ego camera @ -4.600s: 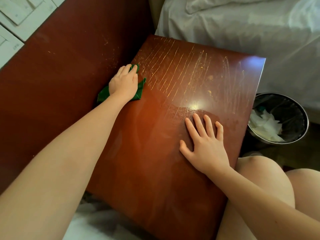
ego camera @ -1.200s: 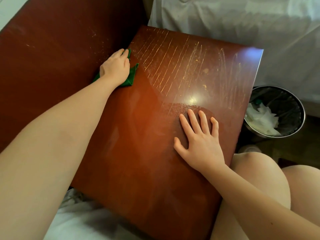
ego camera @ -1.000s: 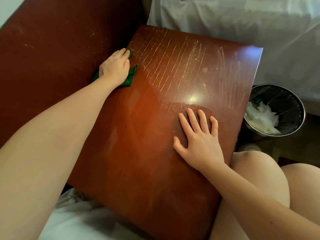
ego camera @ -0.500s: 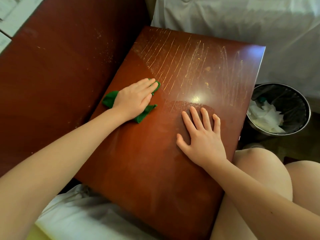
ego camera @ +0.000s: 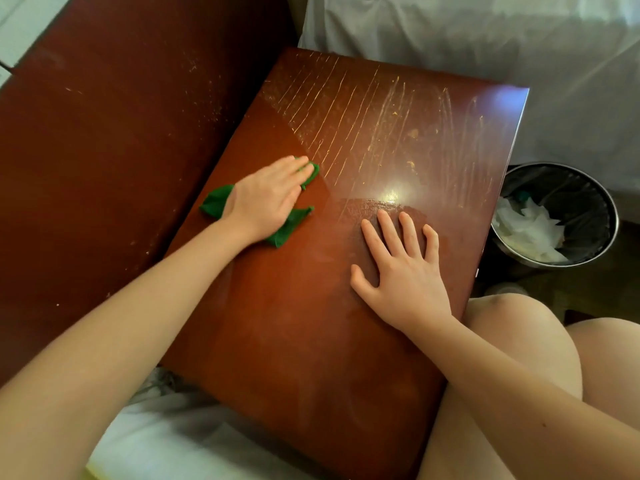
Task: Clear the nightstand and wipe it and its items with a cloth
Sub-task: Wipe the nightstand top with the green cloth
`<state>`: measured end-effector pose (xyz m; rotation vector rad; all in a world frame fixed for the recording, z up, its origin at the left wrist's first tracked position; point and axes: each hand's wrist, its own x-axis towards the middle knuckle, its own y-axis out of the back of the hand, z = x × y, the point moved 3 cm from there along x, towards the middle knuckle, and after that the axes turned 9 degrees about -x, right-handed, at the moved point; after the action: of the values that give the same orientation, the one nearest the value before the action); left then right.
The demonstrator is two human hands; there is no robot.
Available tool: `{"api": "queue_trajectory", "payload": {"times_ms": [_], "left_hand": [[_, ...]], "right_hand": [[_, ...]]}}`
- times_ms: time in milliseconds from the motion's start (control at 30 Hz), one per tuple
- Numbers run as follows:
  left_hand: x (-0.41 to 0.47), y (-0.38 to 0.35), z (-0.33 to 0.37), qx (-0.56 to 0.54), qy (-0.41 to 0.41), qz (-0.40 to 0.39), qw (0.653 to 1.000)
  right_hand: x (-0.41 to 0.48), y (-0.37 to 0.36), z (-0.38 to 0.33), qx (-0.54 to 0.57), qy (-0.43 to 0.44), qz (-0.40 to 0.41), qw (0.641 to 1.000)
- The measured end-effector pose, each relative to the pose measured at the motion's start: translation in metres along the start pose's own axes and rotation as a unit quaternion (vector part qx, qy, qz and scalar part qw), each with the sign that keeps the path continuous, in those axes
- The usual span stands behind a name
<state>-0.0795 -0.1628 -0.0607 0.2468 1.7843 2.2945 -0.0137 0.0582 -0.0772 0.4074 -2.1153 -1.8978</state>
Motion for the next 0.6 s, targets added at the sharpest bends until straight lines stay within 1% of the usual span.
{"api": "queue_trajectory", "payload": {"times_ms": [167, 267, 333, 433, 600], "left_hand": [[0.034, 0.017, -0.039, 0.013, 0.151, 0.022, 0.988], [0.051, 0.024, -0.050, 0.010, 0.251, 0.056, 0.966], [0.058, 0.026, -0.052, 0.010, 0.295, 0.071, 0.953], [0.062, 0.027, -0.053, 0.009, 0.305, 0.071, 0.950], [0.055, 0.024, -0.047, 0.013, 0.260, 0.061, 0.964]], "right_hand": [[0.000, 0.000, 0.000, -0.003, 0.001, -0.015, 1.000], [0.000, 0.000, 0.000, 0.002, 0.000, -0.017, 1.000], [0.000, 0.000, 0.000, 0.004, 0.000, -0.015, 1.000], [0.000, 0.000, 0.000, 0.003, 0.001, -0.008, 1.000], [0.000, 0.000, 0.000, -0.003, 0.001, -0.015, 1.000]]}}
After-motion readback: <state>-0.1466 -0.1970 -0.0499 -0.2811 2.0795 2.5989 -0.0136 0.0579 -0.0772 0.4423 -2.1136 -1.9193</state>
